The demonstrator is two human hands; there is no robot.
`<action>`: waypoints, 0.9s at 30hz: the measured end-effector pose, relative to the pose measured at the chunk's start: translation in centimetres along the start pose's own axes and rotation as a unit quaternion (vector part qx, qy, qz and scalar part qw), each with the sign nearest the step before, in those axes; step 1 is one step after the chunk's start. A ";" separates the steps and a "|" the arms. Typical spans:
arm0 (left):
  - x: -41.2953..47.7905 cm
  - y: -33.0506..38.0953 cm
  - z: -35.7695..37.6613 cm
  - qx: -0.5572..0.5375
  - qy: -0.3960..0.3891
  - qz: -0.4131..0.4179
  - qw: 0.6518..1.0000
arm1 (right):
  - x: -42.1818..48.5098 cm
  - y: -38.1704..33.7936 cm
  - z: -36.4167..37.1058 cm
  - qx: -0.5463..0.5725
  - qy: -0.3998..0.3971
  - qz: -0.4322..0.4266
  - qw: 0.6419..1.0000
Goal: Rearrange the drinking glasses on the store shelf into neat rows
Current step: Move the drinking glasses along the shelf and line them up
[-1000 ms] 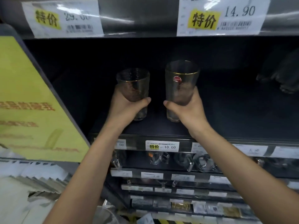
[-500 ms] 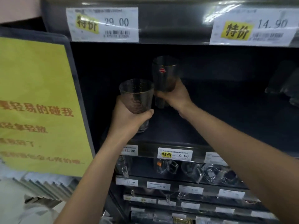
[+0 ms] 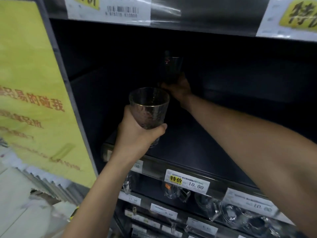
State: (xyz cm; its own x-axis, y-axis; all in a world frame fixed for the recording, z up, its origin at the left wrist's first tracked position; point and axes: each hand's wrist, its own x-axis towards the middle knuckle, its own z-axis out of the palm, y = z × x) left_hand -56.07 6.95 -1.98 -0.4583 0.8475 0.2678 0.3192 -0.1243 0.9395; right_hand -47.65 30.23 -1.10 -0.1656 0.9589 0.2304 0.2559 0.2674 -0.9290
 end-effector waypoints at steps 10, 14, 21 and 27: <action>-0.6 -0.3 0.2 -0.009 0.001 0.011 1.000 | 3.5 0.4 2.3 -0.021 0.036 -0.012 0.999; -0.5 -0.5 0.2 -0.009 -0.003 0.014 1.000 | 4.7 0.6 3.6 -0.025 0.035 -0.012 0.999; -0.4 -0.9 0.3 -0.017 -0.004 0.023 1.000 | 6.3 0.8 4.7 -0.025 0.015 -0.025 0.999; -0.3 -1.3 0.4 -0.019 0.004 0.028 0.999 | 7.2 1.1 4.9 -0.037 -0.002 -0.028 0.999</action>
State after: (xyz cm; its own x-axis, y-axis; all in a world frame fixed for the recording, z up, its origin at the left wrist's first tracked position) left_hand -56.01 7.11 -3.40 -0.4471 0.8344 0.3224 0.3133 -0.1915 0.9301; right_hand -53.19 36.92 -1.90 -0.1846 0.9419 0.2806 0.3153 0.3271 -0.8908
